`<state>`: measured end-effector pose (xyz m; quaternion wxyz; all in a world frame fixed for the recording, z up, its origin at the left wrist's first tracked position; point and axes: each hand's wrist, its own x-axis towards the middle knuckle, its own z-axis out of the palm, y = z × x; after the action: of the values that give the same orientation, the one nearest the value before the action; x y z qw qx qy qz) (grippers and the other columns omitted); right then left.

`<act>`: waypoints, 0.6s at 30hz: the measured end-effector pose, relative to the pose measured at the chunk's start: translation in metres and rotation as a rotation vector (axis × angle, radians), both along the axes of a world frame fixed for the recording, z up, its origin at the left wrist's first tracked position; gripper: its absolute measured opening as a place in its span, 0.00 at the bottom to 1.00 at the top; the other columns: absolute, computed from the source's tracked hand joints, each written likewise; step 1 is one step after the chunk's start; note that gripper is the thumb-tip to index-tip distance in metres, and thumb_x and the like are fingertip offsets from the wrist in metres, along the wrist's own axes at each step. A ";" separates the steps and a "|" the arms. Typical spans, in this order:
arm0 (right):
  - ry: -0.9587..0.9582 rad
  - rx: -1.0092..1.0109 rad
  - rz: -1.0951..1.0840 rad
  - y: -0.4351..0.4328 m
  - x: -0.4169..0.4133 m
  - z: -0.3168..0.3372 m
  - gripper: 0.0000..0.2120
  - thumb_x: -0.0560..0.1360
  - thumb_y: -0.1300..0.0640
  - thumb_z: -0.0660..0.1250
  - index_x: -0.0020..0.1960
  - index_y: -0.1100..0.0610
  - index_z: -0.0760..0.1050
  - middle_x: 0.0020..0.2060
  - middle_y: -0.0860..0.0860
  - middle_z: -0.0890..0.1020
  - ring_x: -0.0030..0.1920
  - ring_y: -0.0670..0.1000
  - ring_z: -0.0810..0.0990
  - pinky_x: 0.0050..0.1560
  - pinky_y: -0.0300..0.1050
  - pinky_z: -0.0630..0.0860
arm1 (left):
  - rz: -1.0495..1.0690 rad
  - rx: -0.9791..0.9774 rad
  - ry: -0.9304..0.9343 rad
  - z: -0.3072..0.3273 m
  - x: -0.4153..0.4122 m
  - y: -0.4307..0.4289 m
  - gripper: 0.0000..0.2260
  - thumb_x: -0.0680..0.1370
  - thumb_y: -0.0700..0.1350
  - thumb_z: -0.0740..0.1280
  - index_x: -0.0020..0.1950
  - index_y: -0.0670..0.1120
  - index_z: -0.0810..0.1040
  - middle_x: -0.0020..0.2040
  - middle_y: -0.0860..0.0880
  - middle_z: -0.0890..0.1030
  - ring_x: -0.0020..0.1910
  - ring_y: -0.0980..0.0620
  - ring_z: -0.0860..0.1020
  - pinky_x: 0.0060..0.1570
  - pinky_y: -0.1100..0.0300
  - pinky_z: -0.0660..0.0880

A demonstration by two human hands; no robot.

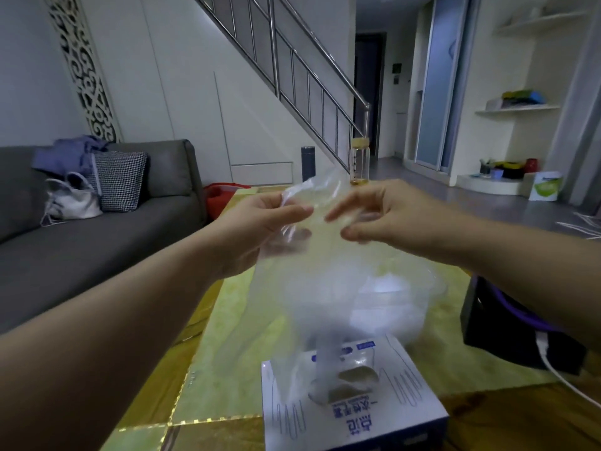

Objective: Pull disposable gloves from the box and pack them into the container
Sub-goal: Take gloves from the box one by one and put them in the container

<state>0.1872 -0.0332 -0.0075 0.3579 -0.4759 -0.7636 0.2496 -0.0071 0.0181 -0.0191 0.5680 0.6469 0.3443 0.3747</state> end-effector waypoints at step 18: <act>-0.758 -0.302 -0.422 0.082 0.039 -0.059 0.32 0.72 0.55 0.73 0.71 0.61 0.66 0.61 0.56 0.77 0.54 0.54 0.78 0.51 0.44 0.76 | -0.038 0.768 1.294 -0.040 0.050 0.029 0.25 0.79 0.55 0.63 0.75 0.53 0.62 0.73 0.50 0.66 0.68 0.49 0.68 0.66 0.53 0.66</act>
<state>0.2259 0.0487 -0.0669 0.0227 -0.7256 -0.6821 0.0880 0.0428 0.0474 -0.0588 -0.0070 0.8964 0.4432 0.0036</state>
